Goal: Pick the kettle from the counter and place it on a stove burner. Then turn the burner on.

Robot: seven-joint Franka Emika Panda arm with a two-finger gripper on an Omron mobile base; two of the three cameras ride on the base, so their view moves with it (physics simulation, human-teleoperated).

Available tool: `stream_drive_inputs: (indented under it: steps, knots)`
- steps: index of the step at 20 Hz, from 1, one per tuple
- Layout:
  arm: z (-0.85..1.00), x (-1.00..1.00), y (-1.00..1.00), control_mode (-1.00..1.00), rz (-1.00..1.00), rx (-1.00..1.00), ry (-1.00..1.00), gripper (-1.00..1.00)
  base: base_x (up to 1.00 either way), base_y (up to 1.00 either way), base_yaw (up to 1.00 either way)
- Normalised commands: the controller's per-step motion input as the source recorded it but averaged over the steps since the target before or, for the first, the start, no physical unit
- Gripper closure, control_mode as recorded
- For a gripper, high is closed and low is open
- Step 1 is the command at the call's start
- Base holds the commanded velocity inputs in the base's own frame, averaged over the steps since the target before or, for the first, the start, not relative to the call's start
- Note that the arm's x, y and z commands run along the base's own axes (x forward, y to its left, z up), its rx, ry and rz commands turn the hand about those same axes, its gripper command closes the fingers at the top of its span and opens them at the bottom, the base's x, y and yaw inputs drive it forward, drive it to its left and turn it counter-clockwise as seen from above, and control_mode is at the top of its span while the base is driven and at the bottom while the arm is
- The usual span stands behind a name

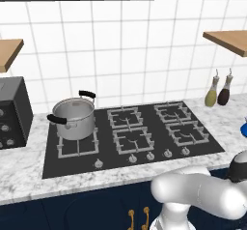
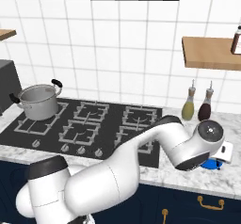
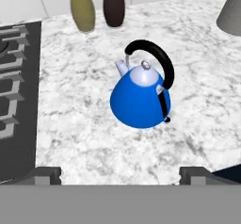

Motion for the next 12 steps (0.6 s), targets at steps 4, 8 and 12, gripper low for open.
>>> stream_drive_inputs:
  steps: [4, 8, 12]
  knots:
    - [-0.04, 0.33, -0.31, -1.00, 0.00, 0.00, 0.00, -1.00, 0.00, 0.00, 0.00]
    - [-0.16, 0.51, -0.19, -1.00, 0.01, 0.00, 0.00, -1.00, 0.00, 0.00, 0.00]
    - [-0.22, 0.45, -0.16, -1.00, 0.01, 0.00, 0.00, -1.00, 0.00, 0.00, 0.00]
